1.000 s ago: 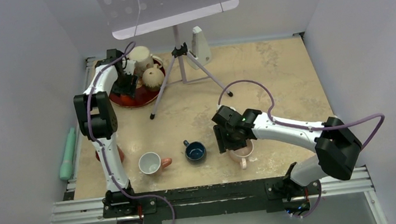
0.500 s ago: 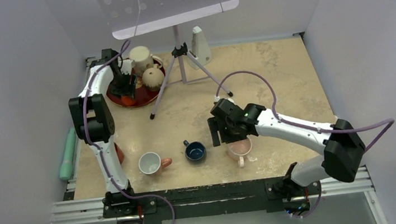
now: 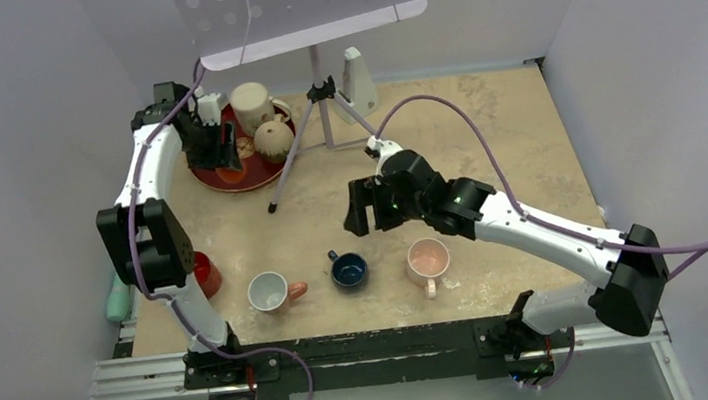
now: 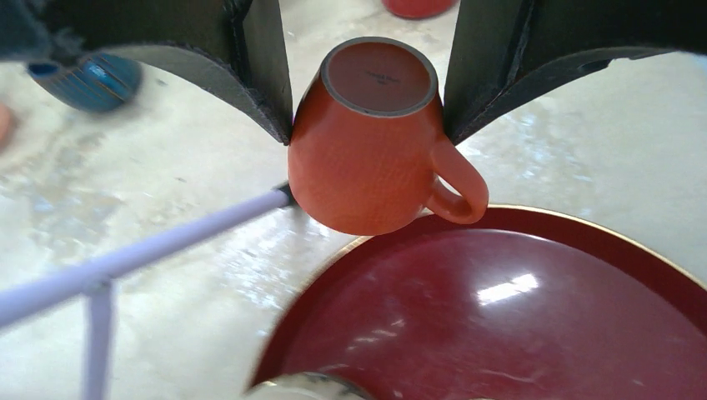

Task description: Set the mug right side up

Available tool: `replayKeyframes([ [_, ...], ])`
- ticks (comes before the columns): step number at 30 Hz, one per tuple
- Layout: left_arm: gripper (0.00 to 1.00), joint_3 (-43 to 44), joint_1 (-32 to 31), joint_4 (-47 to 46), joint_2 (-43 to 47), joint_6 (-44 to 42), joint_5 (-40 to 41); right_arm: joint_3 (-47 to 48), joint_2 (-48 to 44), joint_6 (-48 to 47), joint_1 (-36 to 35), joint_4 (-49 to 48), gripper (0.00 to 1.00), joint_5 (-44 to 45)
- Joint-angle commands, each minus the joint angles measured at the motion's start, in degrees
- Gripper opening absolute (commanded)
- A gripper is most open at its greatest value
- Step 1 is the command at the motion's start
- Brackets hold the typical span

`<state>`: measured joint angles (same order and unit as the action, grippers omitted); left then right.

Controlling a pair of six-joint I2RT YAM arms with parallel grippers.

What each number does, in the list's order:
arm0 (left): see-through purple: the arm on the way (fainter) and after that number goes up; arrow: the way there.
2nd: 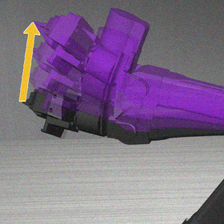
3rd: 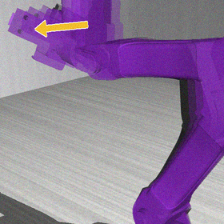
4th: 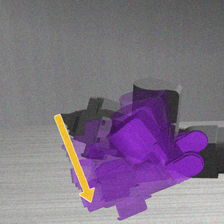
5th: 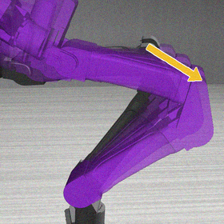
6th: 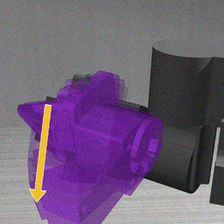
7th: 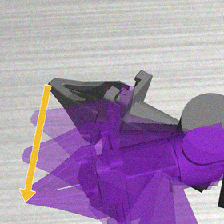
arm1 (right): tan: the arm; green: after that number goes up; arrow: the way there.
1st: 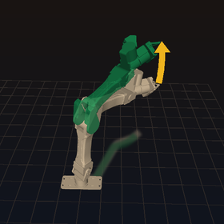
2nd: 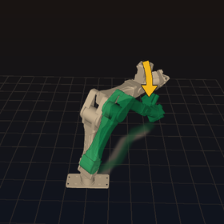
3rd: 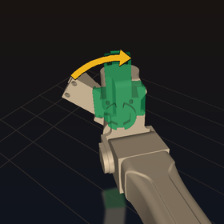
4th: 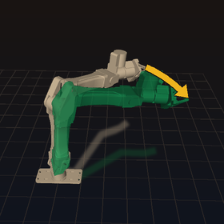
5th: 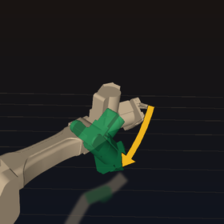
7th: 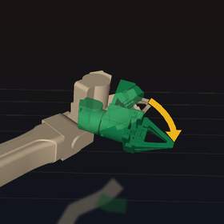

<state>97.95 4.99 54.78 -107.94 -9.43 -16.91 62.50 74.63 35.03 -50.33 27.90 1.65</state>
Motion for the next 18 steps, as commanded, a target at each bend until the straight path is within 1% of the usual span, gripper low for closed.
replayKeyframes([
  [1, 0.0, -2.23, 0.02, 2.25, 8.95, 5.04, -11.13, 0.41, -1.28, -2.59, -0.28, -32.9, 0.82, -12.93],
  [3, 0.0, -3.48, 0.09, 3.17, 12.45, 6.16, -14.42, -1.45, -0.51, -1.37, -0.3, -42.43, 0.82, -15.63],
  [5, 0.0, -4.58, 0.1, 4.11, 15.73, 6.88, -17.39, -2.52, 1.0, -0.51, -0.2, -49.78, 0.82, -16.75],
  [9, 0.0, -6.35, -0.02, 5.49, 21.96, 5.95, -26.05, 0.29, 6.05, 3.8, 0.32, -56.58, 0.82, -19.26],
  [10, 0.0, -6.63, -0.05, 5.9, 23.25, 4.57, -29.02, 0.97, 7.22, 6.01, 0.76, -57.8, 0.81, -20.14],
  [11, 0.0, -6.97, -0.21, 6.39, 24.56, 2.85, -31.65, 1.04, 8.44, 10.59, 1.37, -59.73, 0.81, -20.83],
  [15, 0.0, -8.45, -0.6, 7.45, 28.45, -4.01, -37.42, -3.47, 10.06, 25.68, 5.17, -72.91, 0.77, -23.29],
  [16, 0.0, -8.55, -0.72, 7.71, 28.94, -5.26, -38.81, -4.18, 10.42, 27.77, 5.84, -74.68, 0.76, -23.54],
  [18, 0.0, -8.48, -0.86, 8.66, 29.33, -7.49, -42.11, -3.65, 11.7, 28.52, 6.25, -75.72, 0.75, -24.44],
])
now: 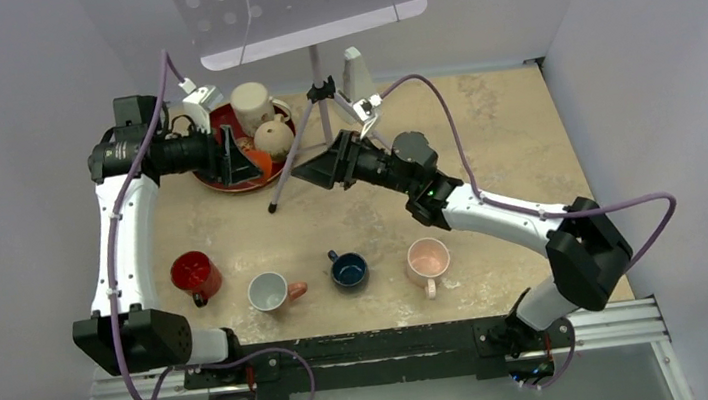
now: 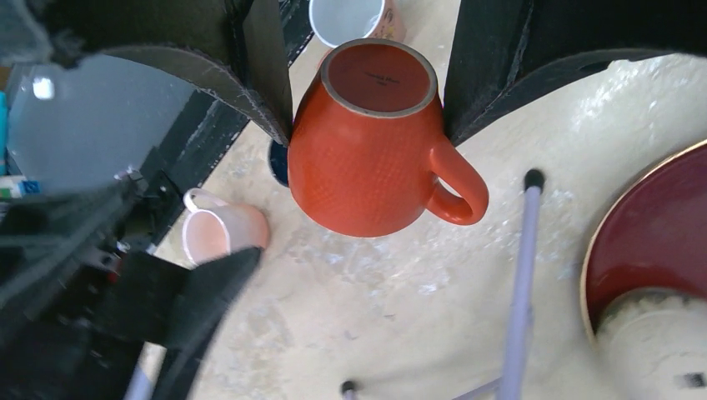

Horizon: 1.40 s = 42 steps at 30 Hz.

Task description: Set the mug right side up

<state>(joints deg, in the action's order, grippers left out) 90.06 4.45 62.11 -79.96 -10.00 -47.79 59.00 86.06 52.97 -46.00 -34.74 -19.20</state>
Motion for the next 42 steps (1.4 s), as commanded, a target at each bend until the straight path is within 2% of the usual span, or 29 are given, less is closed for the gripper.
replayKeyframes([
  [1, 0.0, -0.61, -0.57, 1.57, 1.32, -7.41, -12.55, 1.05, 1.34, 10.24, 1.89, -12.19, 0.75, -3.87],
  [6, 0.0, 0.11, -2.11, 3.28, 1.75, -12.0, -19.39, 4.76, 7.17, 14.36, 1.15, -15.09, 0.76, -7.66],
  [8, 0.0, 0.68, -2.65, 3.87, 1.76, -12.7, -19.43, 5.86, 8.24, 15.1, 1.13, -16.32, 0.75, -8.19],
  [11, 0.0, 0.59, -2.96, 3.14, 1.3, -12.04, -19.26, 10.09, 10.62, 15.23, 0.64, -16.37, 0.71, -10.34],
  [13, 0.0, 0.18, -3.67, 2.78, 1.33, -12.06, -19.44, 12.76, 12.34, 15.76, 0.11, -17.21, 0.64, -11.87],
  [16, 0.0, -0.82, -4.01, 2.93, 1.43, -12.84, -19.57, 15.18, 14.44, 17.26, -0.57, -19.54, 0.4, -13.06],
  [19, 0.0, -1.75, -5.39, 3.3, 1.53, -13.93, -17.9, 12.67, 13.6, 19.61, -0.44, -22.1, 0.0, -12.66],
  [20, 0.08, -1.52, -5.34, 3.73, 1.56, -14.34, -16.46, 10.97, 12.63, 19.86, -0.01, -21.44, 0.0, -11.41],
  [21, 0.29, -1.15, -5.34, 3.99, 1.56, -14.3, -14.38, 9.05, 11.1, 19.59, 0.25, -20.15, 0.0, -10.34],
  [22, 0.52, -0.93, -5.16, 4.26, 1.57, -14.12, -12.32, 7.51, 9.4, 18.46, 0.49, -17.63, 0.0, -9.1],
  [24, 0.92, -0.82, -4.84, 4.51, 1.7, -13.73, -8.66, 6.26, 5.33, 13.12, 0.67, -8.48, 0.0, -5.82],
  [25, 0.99, -0.77, -4.76, 4.56, 1.81, -13.63, -7.39, 6.87, 3.27, 9.09, 0.65, -1.47, 0.0, -3.53],
  [30, 1.0, -0.9, -4.53, 4.16, 1.56, -12.98, -1.74, 13.85, -5.4, -7.88, 0.63, 37.72, 0.0, 16.03],
  [31, 1.0, -1.14, -4.54, 3.59, 1.29, -12.22, -0.04, 15.02, -6.45, -9.78, 0.64, 47.52, 0.0, 21.13],
  [34, 1.0, -2.23, -4.54, 1.69, 0.11, -10.38, 6.79, 14.86, -9.01, -11.63, 0.76, 65.47, 0.0, 34.22],
  [38, 1.0, -3.38, -4.53, 0.81, -1.86, -9.52, 13.23, 9.39, -12.55, -8.23, 2.22, 81.28, 0.0, 43.99],
  [40, 1.0, -4.5, -4.49, -0.85, -2.47, -8.63, 16.81, 4.9, -14.76, -7.26, 4.76, 84.24, 0.0, 46.03],
  [42, 1.0, -5.51, -4.53, -2.63, -3.12, -7.87, 20.03, 0.28, -16.47, -7.25, 9.68, 84.1, 0.0, 44.21],
])
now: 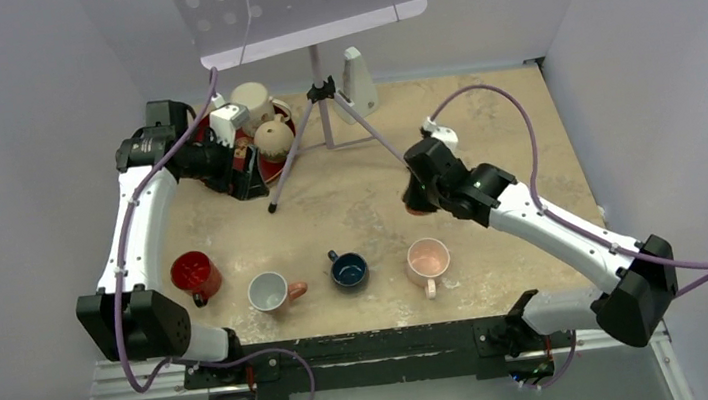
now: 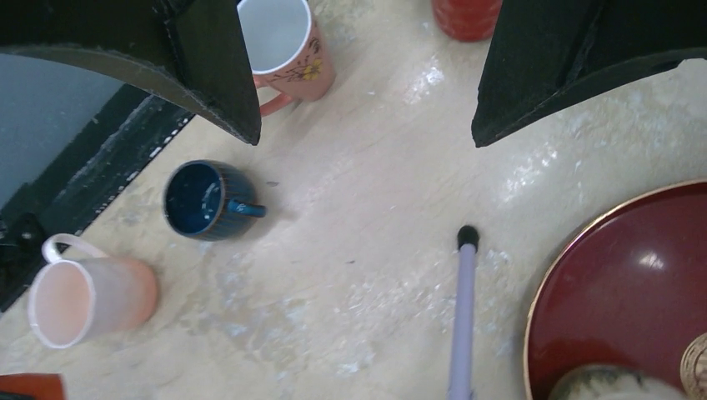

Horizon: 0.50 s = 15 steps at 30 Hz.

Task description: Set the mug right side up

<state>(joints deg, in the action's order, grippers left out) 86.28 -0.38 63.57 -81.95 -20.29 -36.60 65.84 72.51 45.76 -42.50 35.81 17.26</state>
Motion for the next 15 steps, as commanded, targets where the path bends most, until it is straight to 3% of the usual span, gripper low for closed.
replayKeyframes([
  [1, 1.0, -1.85, 0.34, -4.7, -1.63, 2.55, 9.94, -8.86, -3.88, 0.21, 7.73, 12.4, 0.0, 6.97],
  [8, 1.0, -0.94, 0.32, -8.82, -7.67, 3.62, 15.93, -23.44, -7.4, 4.3, 14.38, 2.04, 0.0, 3.59],
  [15, 1.0, 2.95, 0.34, -11.81, -16.56, 2.56, 20.67, -23.89, -1.89, 5.59, 16.15, -0.32, 0.0, 5.7],
])
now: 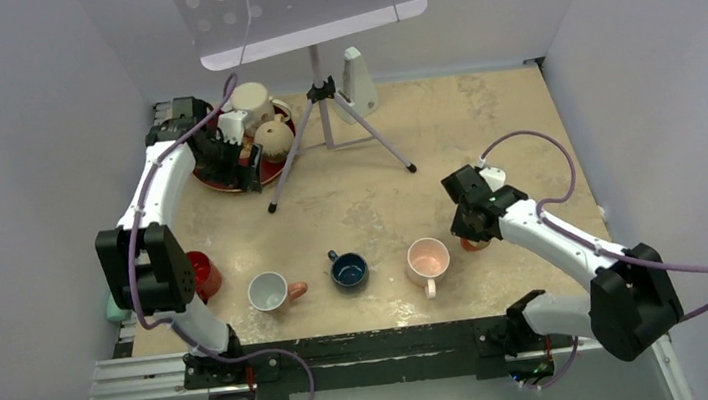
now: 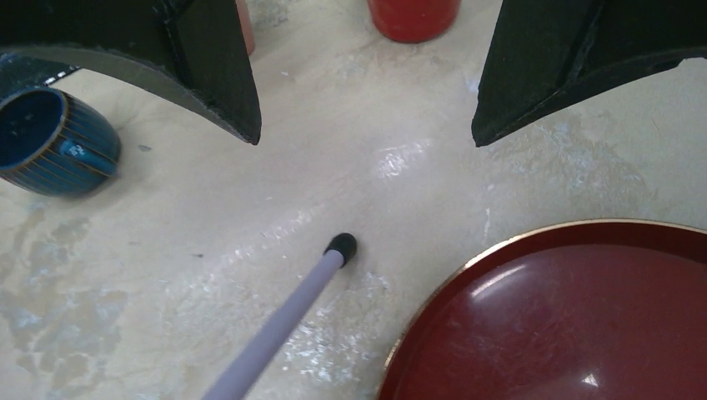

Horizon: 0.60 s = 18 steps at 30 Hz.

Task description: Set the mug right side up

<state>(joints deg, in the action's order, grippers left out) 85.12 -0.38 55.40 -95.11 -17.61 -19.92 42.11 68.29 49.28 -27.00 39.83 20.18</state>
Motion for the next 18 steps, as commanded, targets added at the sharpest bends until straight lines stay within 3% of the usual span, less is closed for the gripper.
replayKeyframes([
  [1, 1.0, 4.99, 0.32, -4.28, -4.69, -0.21, 4.42, -0.4, 3.8, 2.01, 0.65, -4.5, 0.0, 2.78],
  [2, 0.99, 5.92, 0.3, -5.17, -6.08, -0.56, 4.54, -0.54, 4.77, 1.84, 0.71, -4.88, 0.0, 2.5],
  [4, 0.99, 7.8, 0.3, -7.31, -8.72, -1.6, 4.35, -0.81, 6.06, 1.42, 0.92, -6.14, 0.1, 1.87],
  [8, 0.98, 12.94, 0.07, -11.77, -14.6, -4.85, 3.29, 0.31, 7.28, 0.4, 1.09, -6.23, 0.47, 1.07],
  [10, 0.98, 16.64, -0.01, -13.52, -17.77, -6.91, 2.63, 1.44, 6.97, 0.34, 1.13, -5.46, 0.6, 1.03],
  [12, 0.99, 19.99, -0.01, -15.38, -20.36, -9.6, 1.7, 2.68, 6.42, 0.28, 1.1, -4.43, 0.66, 0.7],
  [18, 1.0, 25.96, -0.81, -17.9, -25.09, -12.93, -6.64, 6.0, 4.28, -1.55, 1.14, -2.1, 0.68, -0.41],
])
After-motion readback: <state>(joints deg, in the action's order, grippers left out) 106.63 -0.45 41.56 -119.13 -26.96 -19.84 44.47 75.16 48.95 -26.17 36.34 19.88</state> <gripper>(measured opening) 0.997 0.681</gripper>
